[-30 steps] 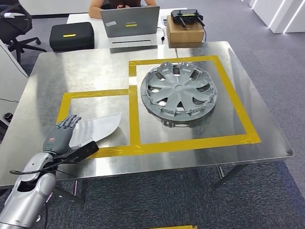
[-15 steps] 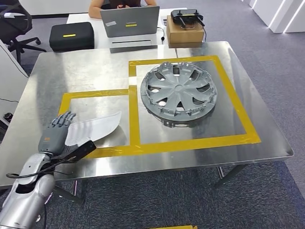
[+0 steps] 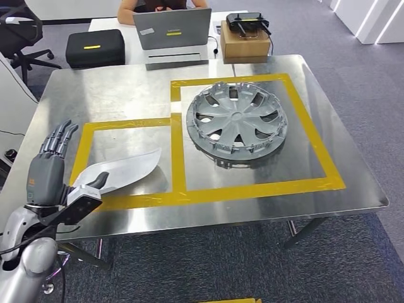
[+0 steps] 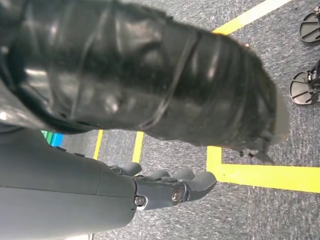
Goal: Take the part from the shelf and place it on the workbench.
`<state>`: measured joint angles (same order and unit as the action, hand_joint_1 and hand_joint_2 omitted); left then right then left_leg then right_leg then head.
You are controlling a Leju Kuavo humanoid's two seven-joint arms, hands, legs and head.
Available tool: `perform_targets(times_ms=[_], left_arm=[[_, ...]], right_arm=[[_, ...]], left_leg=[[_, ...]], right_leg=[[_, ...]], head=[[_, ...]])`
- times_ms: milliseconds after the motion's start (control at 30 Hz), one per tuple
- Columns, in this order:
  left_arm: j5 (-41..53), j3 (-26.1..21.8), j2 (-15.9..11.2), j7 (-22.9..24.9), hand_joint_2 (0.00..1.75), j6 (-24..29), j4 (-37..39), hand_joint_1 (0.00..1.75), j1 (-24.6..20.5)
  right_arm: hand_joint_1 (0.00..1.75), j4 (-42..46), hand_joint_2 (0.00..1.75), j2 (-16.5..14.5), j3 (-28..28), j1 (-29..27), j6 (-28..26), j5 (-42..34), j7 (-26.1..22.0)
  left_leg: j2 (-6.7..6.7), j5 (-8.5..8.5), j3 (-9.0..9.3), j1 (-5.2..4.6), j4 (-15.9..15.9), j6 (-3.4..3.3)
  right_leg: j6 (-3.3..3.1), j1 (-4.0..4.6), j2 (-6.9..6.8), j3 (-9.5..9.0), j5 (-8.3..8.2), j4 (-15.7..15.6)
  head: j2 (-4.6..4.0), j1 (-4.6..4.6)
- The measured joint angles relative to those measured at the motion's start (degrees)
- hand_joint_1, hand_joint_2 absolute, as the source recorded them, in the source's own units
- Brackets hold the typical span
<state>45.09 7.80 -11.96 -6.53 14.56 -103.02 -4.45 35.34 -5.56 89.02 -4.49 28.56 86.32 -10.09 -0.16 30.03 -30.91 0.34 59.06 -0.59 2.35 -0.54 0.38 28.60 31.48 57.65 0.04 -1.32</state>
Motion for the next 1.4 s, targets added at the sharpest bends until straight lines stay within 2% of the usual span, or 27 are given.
perform_targets(times_ms=[133, 333, 900, 1067, 1167, 1200, 1233, 1267, 1333, 1367, 1400], left_arm=[[0.05, 0.29, 0.28, -0.83, 1.75, 0.87, -1.23, 0.00, 0.97], [2.65, 2.35, 1.00, 2.50, 1.75, 0.00, -3.77, 0.00, 0.00], [1.65, 3.96, 1.14, 1.76, 1.75, 0.00, -4.89, 0.00, -0.43], [1.75, 4.01, 1.12, 1.80, 1.75, -0.11, -4.89, 0.00, -0.33], [1.96, 4.04, 1.05, 1.97, 1.75, -0.08, -5.11, 0.00, -0.04], [2.05, 4.08, 1.09, 1.90, 1.75, -0.01, -5.35, 0.00, 0.10], [2.16, 4.13, 1.16, 1.84, 1.75, 0.08, -5.68, 0.00, 0.21], [2.23, 4.18, 1.25, 1.87, 1.75, 0.13, -5.98, 0.00, 0.32], [2.18, 4.24, 1.34, 1.96, 1.75, 0.27, -6.27, 0.00, 0.70], [1.99, 4.24, 1.34, 1.85, 1.75, 0.45, -6.29, 0.00, 1.04], [1.70, 4.23, 1.33, 1.60, 1.75, 0.63, -6.29, 0.00, 1.38]], right_arm=[[0.00, 0.54, 0.00, -0.40, 0.00, -0.01, -0.24, -0.01, 0.01], [0.00, 1.34, 0.00, -0.86, 0.00, -0.01, 0.06, -0.03, -0.07], [0.00, 1.68, 0.00, -1.13, 0.02, -0.10, -0.13, 0.02, -0.16], [0.00, 1.55, 0.00, -1.17, 0.01, -0.05, -0.30, 0.10, -0.10], [0.00, 1.53, 0.00, -1.26, 0.02, -0.10, -0.23, 0.11, -0.08], [0.00, 1.53, 0.00, -1.29, 0.02, -0.12, -0.13, 0.12, -0.17], [0.00, 1.53, 0.00, -1.31, 0.02, -0.11, 0.03, 0.14, -0.32], [0.00, 1.54, 0.00, -1.33, 0.02, -0.10, 0.21, 0.15, -0.47], [0.00, 1.56, 0.00, -1.38, 0.02, -0.10, 0.51, 0.17, -0.62], [0.00, 1.58, 0.00, -1.41, 0.02, -0.14, 0.59, 0.17, -0.60], [0.00, 1.60, 0.00, -1.44, 0.02, -0.20, 0.64, 0.17, -0.57]], left_leg=[[0.00, 0.00, 0.01, 0.00, 0.00, 0.00], [0.00, 0.00, 0.00, 0.00, 0.00, 0.00], [0.01, 0.02, -0.02, -0.14, 0.16, -0.05], [0.00, 0.17, -0.06, -0.43, 0.32, -0.38], [0.12, -0.40, -0.02, -0.51, -0.13, -1.17], [0.25, -0.78, 0.04, -0.39, -0.55, -1.56], [0.39, -1.11, 0.03, -0.23, -0.98, -1.92], [0.52, -1.36, -0.03, -0.09, -1.28, -2.16], [0.63, -1.57, -0.38, -0.07, -1.31, -2.27], [0.68, -1.66, -0.52, -0.05, -1.26, -2.19], [0.73, -1.73, -0.64, -0.01, -1.19, -2.10]], right_leg=[[0.00, 0.00, -0.02, 0.53, 0.01, 0.00], [0.00, 0.00, 0.02, 0.04, 0.00, 0.00], [0.13, -0.10, 0.02, -0.03, -0.09, -0.05], [0.39, -0.37, 0.02, -0.02, -0.18, -0.10], [1.02, -0.61, 0.08, 0.02, -0.34, -0.16], [1.22, -0.62, 0.05, 0.27, 0.14, 0.24], [1.34, -0.61, 0.02, 0.95, 1.28, 1.58], [1.44, -0.63, -0.02, 2.19, 3.01, 4.20], [1.72, -0.67, -0.05, 5.55, 6.48, 11.69], [1.85, -0.71, -0.07, 6.85, 7.18, 14.54], [1.98, -0.76, -0.10, 7.31, 6.74, 15.49]], head=[[0.00, 0.00], [0.00, 0.00], [0.00, -0.01], [0.00, -0.01], [0.00, -0.03], [0.00, 0.01], [0.00, 0.10], [0.00, 0.19], [0.00, 0.31], [0.00, 0.29], [0.00, 0.29]])
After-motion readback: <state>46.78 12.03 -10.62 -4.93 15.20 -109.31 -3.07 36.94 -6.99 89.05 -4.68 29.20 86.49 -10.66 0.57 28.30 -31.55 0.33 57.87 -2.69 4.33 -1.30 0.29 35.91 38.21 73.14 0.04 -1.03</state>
